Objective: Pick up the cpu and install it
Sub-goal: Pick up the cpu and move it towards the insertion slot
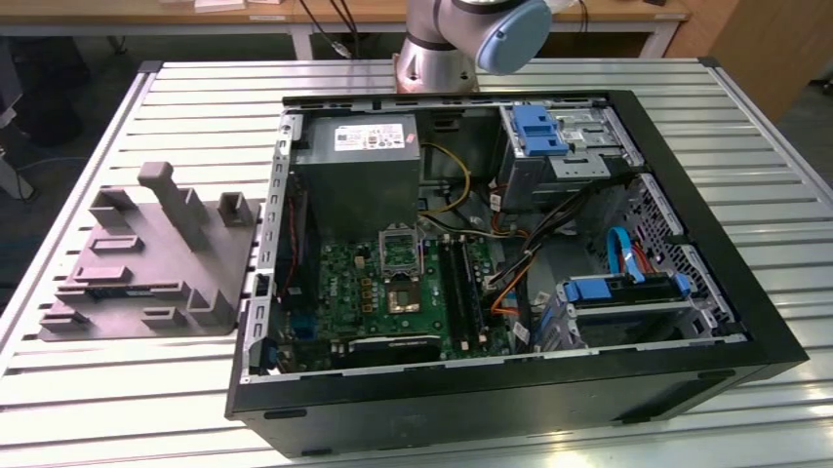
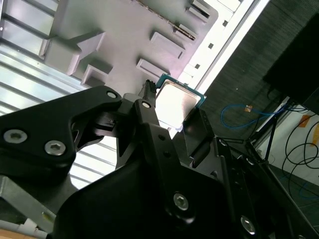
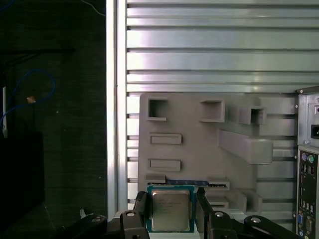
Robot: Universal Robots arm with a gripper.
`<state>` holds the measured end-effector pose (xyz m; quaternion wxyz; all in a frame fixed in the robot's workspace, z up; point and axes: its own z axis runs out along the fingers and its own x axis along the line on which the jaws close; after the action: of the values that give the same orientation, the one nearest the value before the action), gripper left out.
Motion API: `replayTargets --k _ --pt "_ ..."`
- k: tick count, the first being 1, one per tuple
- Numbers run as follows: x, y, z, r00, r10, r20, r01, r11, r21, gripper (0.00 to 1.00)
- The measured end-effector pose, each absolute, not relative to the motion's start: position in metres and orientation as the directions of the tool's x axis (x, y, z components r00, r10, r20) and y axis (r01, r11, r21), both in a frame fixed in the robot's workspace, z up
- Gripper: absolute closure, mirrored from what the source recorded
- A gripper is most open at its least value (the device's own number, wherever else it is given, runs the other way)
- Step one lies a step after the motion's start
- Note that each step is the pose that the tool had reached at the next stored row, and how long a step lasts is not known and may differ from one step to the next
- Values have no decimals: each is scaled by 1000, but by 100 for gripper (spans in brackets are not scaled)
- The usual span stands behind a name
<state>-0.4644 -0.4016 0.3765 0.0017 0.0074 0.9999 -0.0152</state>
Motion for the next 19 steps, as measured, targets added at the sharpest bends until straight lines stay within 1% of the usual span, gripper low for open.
replayTargets --k 5,9,19 --pt "-463 -402 378 -1000 15 -3 15 999 -30 53" --pt "-463 -402 386 -1000 15 -4 15 999 -30 53" --pt "-457 -402 386 -1000 15 -4 15 999 -30 53"
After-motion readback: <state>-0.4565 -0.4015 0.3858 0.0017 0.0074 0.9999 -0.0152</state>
